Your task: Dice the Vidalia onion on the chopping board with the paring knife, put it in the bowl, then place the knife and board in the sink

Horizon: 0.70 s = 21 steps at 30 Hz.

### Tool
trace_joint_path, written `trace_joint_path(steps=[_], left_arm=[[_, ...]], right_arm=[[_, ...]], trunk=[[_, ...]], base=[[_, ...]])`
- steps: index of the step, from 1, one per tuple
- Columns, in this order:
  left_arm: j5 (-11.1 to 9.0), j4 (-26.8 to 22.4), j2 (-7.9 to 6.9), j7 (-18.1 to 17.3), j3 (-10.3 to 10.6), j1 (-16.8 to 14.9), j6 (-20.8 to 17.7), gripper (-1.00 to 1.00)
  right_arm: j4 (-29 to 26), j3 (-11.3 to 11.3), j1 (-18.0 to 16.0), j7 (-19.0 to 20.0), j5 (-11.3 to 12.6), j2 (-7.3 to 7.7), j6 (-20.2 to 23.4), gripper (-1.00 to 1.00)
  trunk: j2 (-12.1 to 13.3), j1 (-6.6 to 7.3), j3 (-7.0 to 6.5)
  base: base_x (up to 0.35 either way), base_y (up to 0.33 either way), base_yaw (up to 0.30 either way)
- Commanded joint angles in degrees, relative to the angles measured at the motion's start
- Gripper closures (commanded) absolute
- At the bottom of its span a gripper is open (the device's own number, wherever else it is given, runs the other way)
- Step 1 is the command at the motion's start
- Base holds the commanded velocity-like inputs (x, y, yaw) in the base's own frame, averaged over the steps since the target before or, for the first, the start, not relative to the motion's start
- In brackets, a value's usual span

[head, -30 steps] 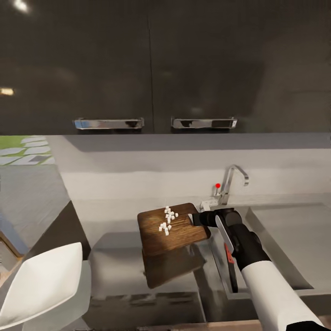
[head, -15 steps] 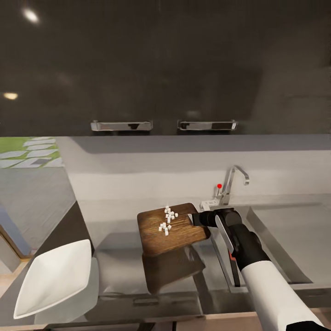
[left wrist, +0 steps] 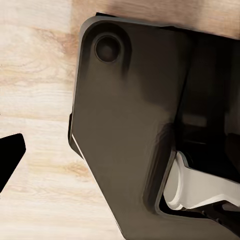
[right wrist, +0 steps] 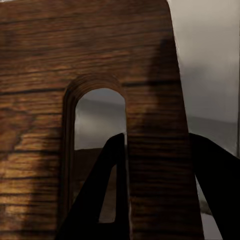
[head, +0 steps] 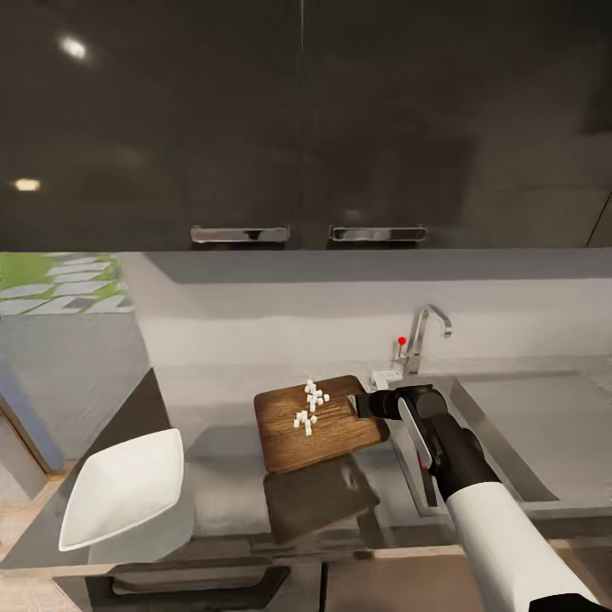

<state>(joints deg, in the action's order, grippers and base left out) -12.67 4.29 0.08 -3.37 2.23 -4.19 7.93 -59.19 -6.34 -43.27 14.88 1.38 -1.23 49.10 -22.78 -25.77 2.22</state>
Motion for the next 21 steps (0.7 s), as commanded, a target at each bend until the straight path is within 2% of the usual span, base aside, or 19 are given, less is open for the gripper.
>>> trace_joint_path(steps=[1, 5, 11, 15, 21], left_arm=[[-0.6, 0.28, 0.01, -0.33, 0.24, -0.12, 0.42, -1.0], [-0.6, 0.28, 0.01, -0.34, 0.23, -0.12, 0.47, -1.0], [-0.6, 0.28, 0.01, -0.32, 0.23, -0.12, 0.55, -1.0], [-0.6, 0.28, -0.11, -0.39, 0.23, -0.12, 0.65, -1.0], [-0.6, 0.27, -0.45, -0.47, 0.23, -0.12, 0.68, -1.0]], right_arm=[[-0.04, 0.01, -0.06, 0.06, 0.29, 0.0, 0.28, 1.0], [-0.04, 0.01, -0.06, 0.08, 0.29, 0.0, 0.23, 1.0], [-0.04, 0.01, -0.06, 0.06, 0.29, -0.01, 0.21, 1.0], [-0.04, 0.01, -0.06, 0.06, 0.29, 0.0, 0.21, 1.0], [-0.04, 0.01, -0.06, 0.09, 0.29, -0.01, 0.2, 1.0]], trunk=[[-0.13, -0.01, 0.04], [-0.13, -0.01, -0.32], [-0.13, -0.01, -0.86], [-0.13, -0.01, -1.23], [-0.13, -0.01, -1.77]], base=[[-0.274, 0.089, 0.0], [-0.161, 0.033, 0.0], [-0.014, 0.004, 0.0], [0.151, 0.0, 0.0], [0.289, 0.0, 0.0]])
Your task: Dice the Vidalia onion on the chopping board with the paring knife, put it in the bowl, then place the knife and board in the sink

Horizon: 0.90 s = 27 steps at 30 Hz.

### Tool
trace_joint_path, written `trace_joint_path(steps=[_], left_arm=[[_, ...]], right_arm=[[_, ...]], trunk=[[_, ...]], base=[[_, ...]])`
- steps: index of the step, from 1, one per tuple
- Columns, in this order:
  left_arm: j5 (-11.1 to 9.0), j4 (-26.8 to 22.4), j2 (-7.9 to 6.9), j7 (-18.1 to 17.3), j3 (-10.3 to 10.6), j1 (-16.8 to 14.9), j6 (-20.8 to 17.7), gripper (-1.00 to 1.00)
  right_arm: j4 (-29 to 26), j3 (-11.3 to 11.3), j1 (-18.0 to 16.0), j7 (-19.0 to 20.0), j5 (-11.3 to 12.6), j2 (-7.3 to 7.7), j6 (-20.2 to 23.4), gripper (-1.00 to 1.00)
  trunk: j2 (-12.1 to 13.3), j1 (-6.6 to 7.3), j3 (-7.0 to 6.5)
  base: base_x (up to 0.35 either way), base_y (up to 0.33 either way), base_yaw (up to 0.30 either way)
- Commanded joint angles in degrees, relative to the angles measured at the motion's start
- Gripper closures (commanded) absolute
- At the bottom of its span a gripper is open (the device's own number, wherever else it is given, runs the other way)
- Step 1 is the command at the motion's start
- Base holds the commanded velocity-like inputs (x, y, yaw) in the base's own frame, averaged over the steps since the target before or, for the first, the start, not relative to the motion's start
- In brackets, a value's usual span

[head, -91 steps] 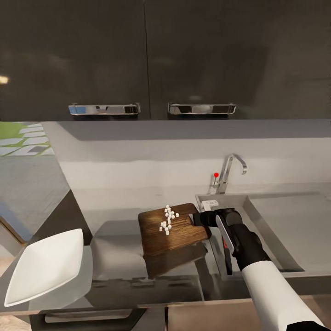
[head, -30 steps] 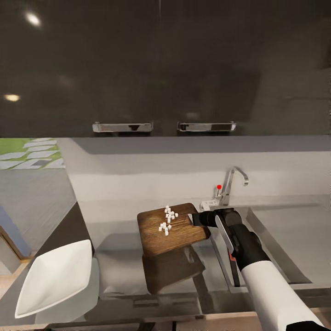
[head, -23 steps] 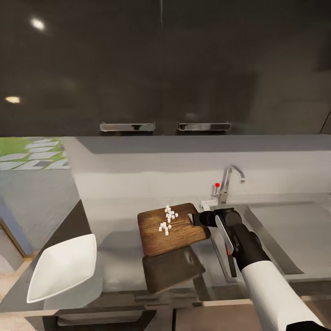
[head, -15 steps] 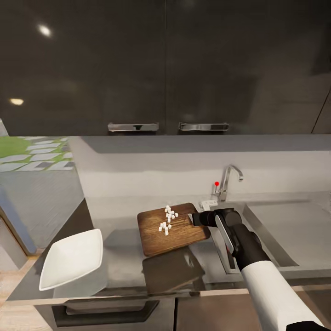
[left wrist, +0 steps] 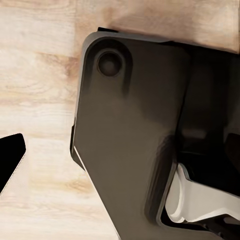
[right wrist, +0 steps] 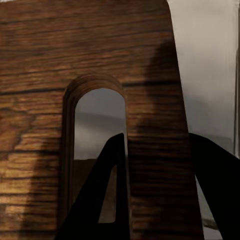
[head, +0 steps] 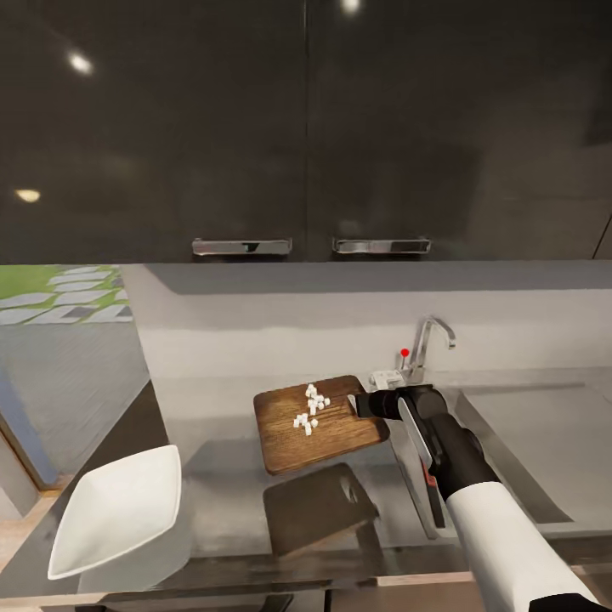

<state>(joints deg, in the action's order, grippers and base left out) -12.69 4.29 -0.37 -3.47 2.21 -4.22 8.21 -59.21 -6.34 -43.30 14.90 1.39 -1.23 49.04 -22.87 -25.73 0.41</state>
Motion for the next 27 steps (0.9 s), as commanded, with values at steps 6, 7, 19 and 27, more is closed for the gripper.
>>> trace_joint_path(steps=[6, 7, 19, 27], left_arm=[[-0.58, 0.27, -0.09, -0.32, 0.25, -0.09, 0.32, -1.0], [-0.58, 0.28, -0.08, -0.32, 0.25, -0.09, 0.32, -1.0], [-0.58, 0.28, -0.07, -0.34, 0.26, -0.09, 0.31, -1.0], [-0.58, 0.28, -0.07, -0.39, 0.28, -0.09, 0.28, -1.0]], right_arm=[[-0.03, 0.01, -0.03, 0.04, 0.28, -0.04, 0.26, 1.0], [-0.03, 0.01, -0.03, 0.04, 0.28, -0.06, 0.26, 1.0], [-0.03, -0.07, -0.03, 0.04, 0.34, -0.15, -0.5, 1.0], [-0.03, -0.08, -0.03, 0.08, 0.37, -0.17, -1.3, 1.0]], trunk=[[-0.05, -0.06, -0.5], [-0.05, -0.06, -0.59], [-0.05, -0.06, -1.68], [-0.05, -0.06, -2.41]], base=[[0.208, 0.0, 0.0], [0.063, 0.0, 0.0], [0.009, 0.0, 0.0], [0.0, 0.0, 0.0]])
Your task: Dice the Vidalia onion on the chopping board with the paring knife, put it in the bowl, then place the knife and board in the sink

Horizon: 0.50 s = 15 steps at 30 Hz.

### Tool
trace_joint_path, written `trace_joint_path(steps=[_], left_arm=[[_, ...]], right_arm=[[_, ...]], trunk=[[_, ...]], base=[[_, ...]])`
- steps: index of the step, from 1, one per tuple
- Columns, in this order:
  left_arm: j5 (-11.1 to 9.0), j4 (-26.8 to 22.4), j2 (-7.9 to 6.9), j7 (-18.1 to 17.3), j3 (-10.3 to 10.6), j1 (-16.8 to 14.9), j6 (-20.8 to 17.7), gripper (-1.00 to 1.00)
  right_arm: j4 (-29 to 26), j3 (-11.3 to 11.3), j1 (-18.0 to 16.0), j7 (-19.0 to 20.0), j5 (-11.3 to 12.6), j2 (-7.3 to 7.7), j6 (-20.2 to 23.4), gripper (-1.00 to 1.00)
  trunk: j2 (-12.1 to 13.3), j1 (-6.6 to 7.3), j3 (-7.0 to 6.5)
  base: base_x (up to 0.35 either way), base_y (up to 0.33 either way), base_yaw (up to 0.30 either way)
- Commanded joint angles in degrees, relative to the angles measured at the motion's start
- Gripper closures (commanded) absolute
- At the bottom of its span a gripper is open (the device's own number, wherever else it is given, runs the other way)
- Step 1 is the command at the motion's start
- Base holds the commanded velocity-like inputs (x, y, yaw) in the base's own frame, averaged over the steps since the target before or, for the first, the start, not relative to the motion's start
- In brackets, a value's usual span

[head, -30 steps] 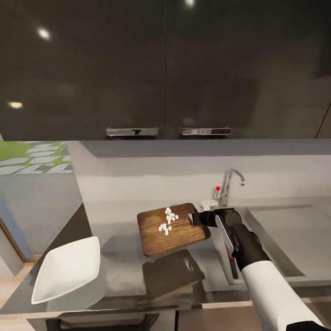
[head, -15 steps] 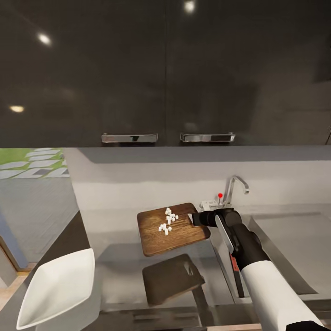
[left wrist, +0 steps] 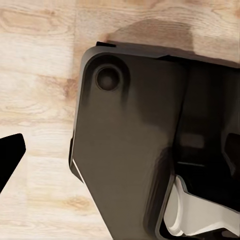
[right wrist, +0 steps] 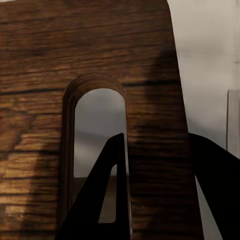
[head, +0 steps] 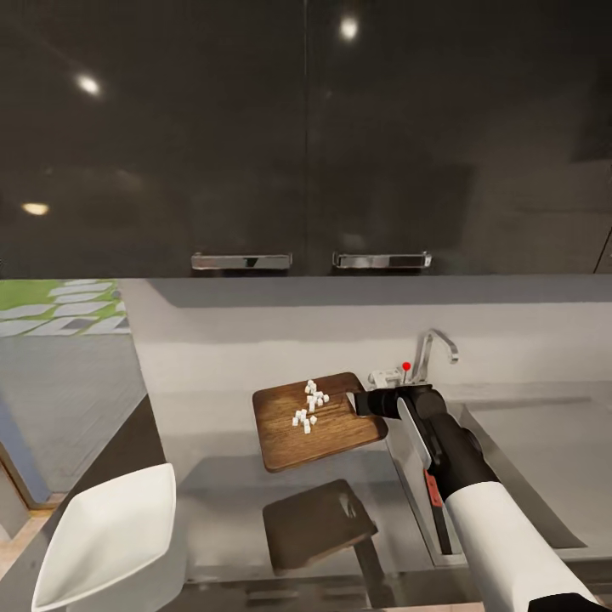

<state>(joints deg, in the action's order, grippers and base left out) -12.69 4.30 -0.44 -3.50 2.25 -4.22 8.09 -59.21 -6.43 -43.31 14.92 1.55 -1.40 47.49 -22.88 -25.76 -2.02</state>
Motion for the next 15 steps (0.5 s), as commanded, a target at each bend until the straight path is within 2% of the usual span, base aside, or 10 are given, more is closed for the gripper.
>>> trace_joint_path(steps=[1, 7, 15], left_arm=[[-0.58, 0.27, 0.0, -0.36, 0.26, -0.08, 0.38, -1.0], [-0.63, 0.27, 0.0, -0.45, 0.23, -0.08, 0.28, -1.0], [-0.61, 0.27, 0.0, -0.45, 0.25, -0.08, 0.26, -1.0]], right_arm=[[-0.02, 0.01, -0.02, 0.06, 0.21, 0.0, 0.25, 1.0], [-0.02, 0.01, -0.02, 0.07, 0.21, 0.0, 0.24, 1.0], [-0.02, 0.01, -0.02, 0.02, 0.21, 0.0, 0.24, 1.0]], trunk=[[-0.04, -0.03, -0.07], [-0.04, -0.03, -0.61], [-0.04, -0.03, -1.34]], base=[[0.0, 0.0, 0.0], [-0.027, 0.0, 0.0], [-0.117, 0.064, 0.0]])
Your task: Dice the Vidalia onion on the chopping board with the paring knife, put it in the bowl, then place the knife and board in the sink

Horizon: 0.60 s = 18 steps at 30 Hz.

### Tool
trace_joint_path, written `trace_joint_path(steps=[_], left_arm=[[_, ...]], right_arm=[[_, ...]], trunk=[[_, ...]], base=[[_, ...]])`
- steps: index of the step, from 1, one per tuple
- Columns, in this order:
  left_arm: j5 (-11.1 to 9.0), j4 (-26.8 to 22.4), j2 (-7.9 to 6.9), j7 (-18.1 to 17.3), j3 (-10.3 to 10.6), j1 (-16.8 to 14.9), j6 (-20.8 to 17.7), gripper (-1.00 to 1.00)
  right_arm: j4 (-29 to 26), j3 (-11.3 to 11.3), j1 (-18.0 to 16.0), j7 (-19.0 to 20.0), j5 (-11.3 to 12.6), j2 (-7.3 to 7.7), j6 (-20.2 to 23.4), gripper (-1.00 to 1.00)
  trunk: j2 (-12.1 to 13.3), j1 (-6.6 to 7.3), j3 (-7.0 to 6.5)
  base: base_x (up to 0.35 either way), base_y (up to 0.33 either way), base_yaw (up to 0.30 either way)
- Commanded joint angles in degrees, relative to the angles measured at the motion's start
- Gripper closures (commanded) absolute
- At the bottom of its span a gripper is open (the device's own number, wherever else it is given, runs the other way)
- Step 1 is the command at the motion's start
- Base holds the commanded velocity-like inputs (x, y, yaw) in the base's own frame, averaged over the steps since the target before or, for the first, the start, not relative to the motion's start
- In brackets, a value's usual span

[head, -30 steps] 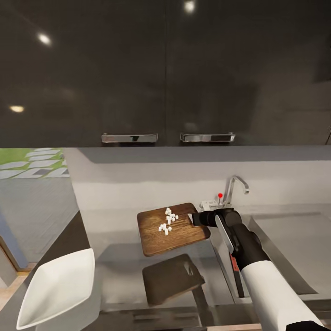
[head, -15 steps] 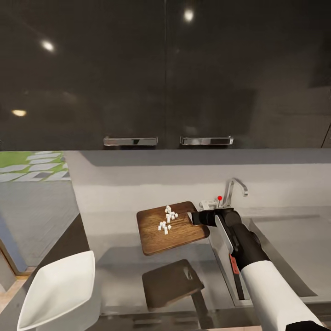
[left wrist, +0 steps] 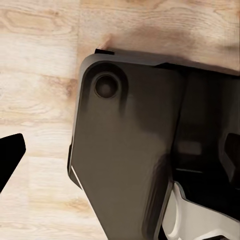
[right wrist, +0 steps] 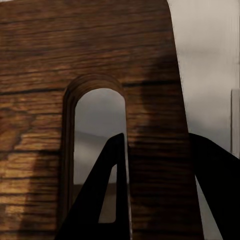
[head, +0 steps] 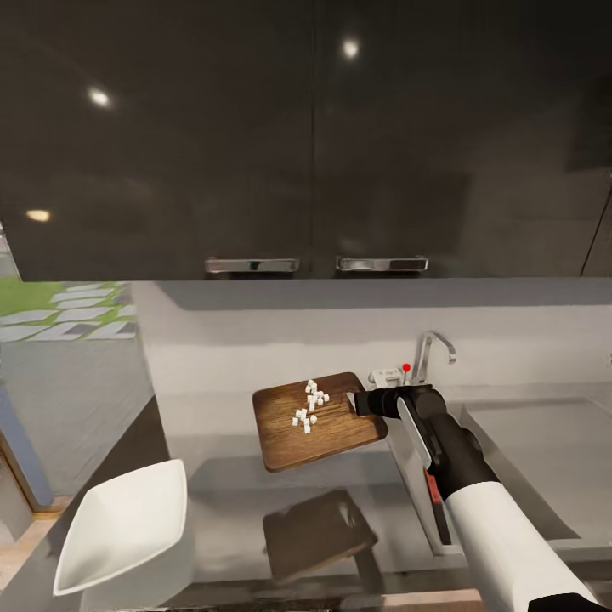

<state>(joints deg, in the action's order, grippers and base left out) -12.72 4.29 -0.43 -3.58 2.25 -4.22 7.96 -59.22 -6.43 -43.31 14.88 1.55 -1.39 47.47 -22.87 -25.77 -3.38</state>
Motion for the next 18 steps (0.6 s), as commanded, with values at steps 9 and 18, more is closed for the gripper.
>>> trace_joint_path(steps=[9, 18], left_arm=[[-0.59, 0.28, -0.01, -0.37, 0.27, -0.08, 0.47, -1.0], [-0.62, 0.28, -0.02, -0.37, 0.22, -0.08, 0.48, -1.0]], right_arm=[[-0.02, 0.02, -0.02, 0.06, 0.21, -0.01, 0.26, 1.0], [-0.02, -0.05, -0.02, 0.06, 0.29, -0.11, 0.26, 1.0]], trunk=[[-0.05, -0.02, -0.77], [-0.05, -0.02, -0.89]], base=[[-0.083, 0.06, 0.0], [-0.068, 0.154, 0.0]])
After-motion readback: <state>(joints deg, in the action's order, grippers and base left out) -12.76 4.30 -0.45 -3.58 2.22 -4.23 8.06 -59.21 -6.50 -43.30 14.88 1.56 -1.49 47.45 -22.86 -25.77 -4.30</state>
